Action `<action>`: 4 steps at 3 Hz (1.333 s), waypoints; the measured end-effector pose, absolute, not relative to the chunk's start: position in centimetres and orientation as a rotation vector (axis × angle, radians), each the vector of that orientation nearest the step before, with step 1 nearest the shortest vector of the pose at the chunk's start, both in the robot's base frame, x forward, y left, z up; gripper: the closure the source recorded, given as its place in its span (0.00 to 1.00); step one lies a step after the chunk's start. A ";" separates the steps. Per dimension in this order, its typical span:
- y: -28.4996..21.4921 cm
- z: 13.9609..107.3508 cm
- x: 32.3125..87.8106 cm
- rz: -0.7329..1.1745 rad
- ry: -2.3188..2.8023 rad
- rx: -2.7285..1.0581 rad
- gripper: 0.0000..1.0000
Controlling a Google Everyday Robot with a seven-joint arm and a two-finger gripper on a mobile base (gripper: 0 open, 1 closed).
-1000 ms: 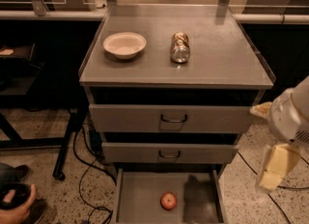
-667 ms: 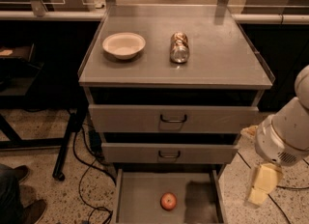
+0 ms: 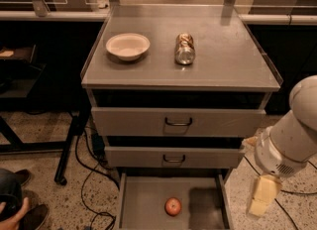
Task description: Pick apple from bottom drawer and place on counter
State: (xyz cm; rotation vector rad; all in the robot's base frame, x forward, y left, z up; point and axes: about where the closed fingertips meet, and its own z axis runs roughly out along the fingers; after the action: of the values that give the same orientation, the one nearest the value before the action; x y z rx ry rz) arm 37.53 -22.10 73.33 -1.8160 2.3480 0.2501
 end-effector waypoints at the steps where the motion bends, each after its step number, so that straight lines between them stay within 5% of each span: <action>1: -21.9 67.4 38.2 0.282 2.348 -1.828 0.00; 4: -20.6 57.8 39.5 0.428 2.324 -1.851 0.00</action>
Offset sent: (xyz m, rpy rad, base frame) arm 0.0452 0.0120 -0.1872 0.0498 0.0619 0.0337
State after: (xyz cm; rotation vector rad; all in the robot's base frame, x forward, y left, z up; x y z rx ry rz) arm 39.51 -20.58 57.82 -1.8505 2.3236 0.4277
